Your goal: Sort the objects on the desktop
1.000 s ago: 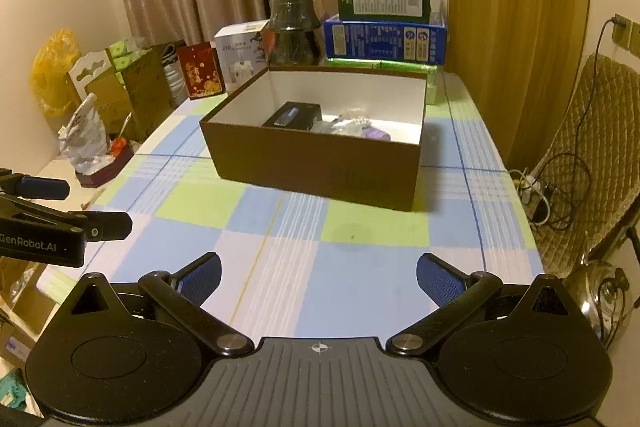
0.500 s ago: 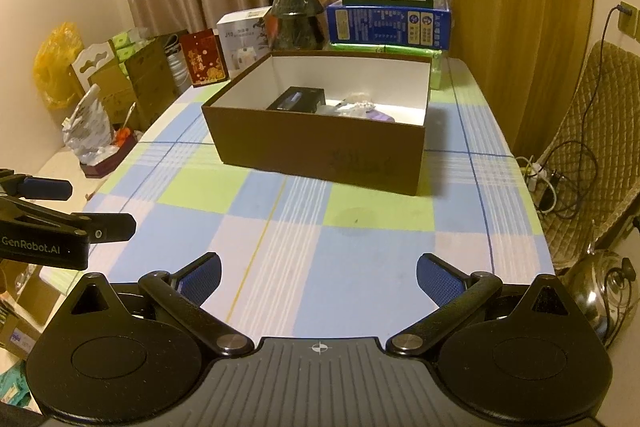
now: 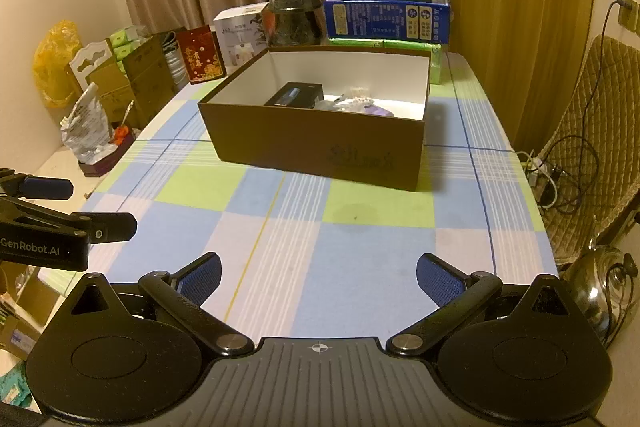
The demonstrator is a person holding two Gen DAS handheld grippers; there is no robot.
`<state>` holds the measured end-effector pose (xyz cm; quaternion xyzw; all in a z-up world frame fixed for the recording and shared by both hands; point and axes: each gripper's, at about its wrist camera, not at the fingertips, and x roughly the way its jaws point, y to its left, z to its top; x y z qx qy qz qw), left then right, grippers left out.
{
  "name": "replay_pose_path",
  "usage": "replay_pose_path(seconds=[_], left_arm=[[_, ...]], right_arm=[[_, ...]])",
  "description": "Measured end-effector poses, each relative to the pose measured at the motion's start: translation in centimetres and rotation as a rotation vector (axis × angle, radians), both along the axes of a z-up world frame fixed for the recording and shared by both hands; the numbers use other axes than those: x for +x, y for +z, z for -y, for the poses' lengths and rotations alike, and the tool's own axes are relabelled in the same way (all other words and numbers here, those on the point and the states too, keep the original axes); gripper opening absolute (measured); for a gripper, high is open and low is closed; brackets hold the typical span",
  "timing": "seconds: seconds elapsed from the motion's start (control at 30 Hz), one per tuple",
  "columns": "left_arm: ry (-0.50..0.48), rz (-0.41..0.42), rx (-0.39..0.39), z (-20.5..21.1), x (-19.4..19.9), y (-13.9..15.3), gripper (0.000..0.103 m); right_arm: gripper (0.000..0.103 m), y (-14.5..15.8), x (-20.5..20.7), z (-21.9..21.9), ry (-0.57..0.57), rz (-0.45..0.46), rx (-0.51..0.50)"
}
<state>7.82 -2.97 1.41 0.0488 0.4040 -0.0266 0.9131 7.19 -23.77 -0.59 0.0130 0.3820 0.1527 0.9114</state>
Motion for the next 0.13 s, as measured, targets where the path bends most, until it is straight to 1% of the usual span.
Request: replay_pose_path(seconds=[0.13], left_arm=[[0.0, -0.003, -0.001, -0.05, 0.29, 0.03, 0.102]], right_arm=[[0.101, -0.02, 0.02, 0.02, 0.001, 0.0, 0.0]])
